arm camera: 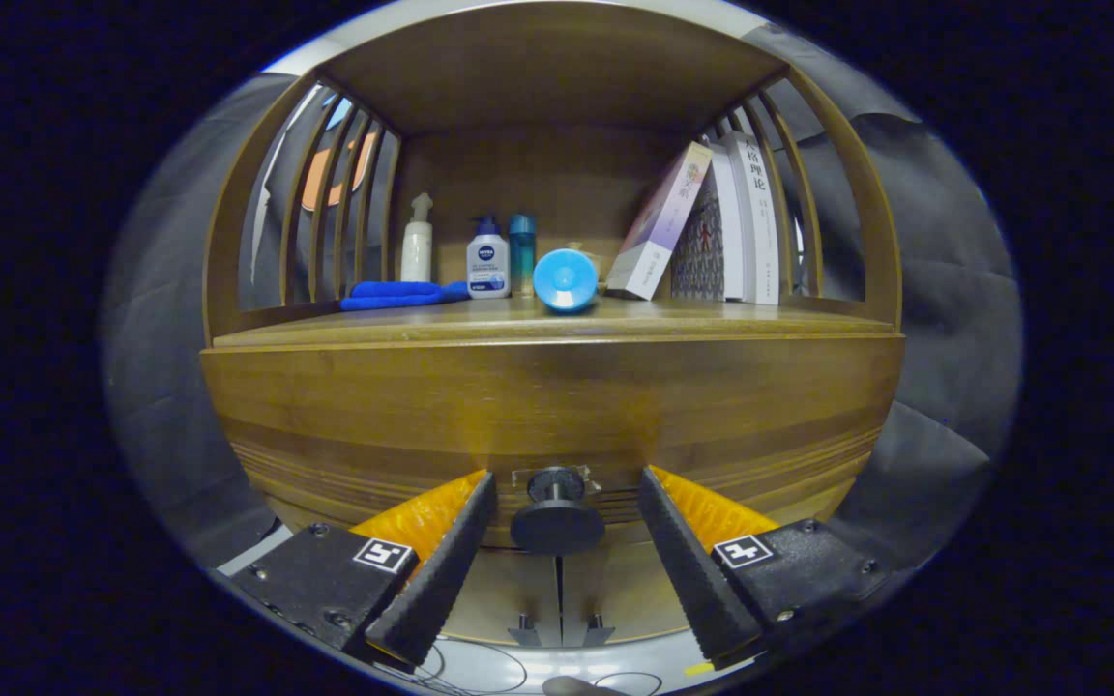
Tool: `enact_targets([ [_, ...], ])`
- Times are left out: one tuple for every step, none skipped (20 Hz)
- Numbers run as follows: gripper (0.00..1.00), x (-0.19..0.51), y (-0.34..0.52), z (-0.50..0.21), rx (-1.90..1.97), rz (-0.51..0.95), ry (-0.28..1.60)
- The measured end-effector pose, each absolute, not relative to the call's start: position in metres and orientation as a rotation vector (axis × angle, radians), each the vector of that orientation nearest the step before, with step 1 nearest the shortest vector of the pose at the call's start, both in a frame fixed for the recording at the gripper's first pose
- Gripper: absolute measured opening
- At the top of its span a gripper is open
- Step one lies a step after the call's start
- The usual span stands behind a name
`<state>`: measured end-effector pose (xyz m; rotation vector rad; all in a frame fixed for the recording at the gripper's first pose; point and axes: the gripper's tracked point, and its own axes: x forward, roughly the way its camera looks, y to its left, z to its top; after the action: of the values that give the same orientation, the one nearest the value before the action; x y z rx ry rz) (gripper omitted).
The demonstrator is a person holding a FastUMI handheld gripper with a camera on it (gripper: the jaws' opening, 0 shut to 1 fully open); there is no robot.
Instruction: Pull open the drawer, take out the items inside it, and place them on the countertop above the cabinet.
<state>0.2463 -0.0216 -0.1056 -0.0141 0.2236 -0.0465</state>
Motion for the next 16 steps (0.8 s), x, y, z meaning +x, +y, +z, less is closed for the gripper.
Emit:
enact_targets([
  [0.98, 0.245, -0.021, -0.105, -0.003, -0.043, 0.24],
  [0.98, 0.245, -0.021, -0.105, 0.0, -0.04, 0.253],
  [0.98, 0.244, -0.022, -0.105, -0.008, -0.034, 0.284],
  [0.98, 0.24, -0.025, -0.106, -0.015, -0.033, 0.312],
  [0.99, 0.233, -0.027, -0.096, -0.016, -0.034, 0.304],
  [1.0, 0.225, -0.028, -0.088, -0.02, -0.032, 0.282],
  [1.0, 0.214, -0.031, -0.077, -0.029, -0.034, 0.265],
  [1.0, 0.199, -0.033, -0.066, -0.033, -0.034, 0.25],
  [0.99, 0.187, -0.031, -0.056, -0.032, -0.03, 0.237],
  [0.99, 0.167, -0.03, -0.046, -0.028, -0.024, 0.219],
  [0.99, 0.148, -0.031, -0.037, -0.027, -0.019, 0.207],
  [0.99, 0.13, -0.031, -0.027, -0.025, -0.017, 0.187],
  [0.99, 0.111, -0.031, -0.016, -0.02, -0.014, 0.163],
  [0.99, 0.093, -0.028, -0.005, -0.014, -0.007, 0.133],
  [0.99, 0.076, -0.027, 0.006, -0.011, -0.007, 0.102],
  [0.99, 0.059, -0.025, 0.017, -0.009, -0.004, 0.073],
])
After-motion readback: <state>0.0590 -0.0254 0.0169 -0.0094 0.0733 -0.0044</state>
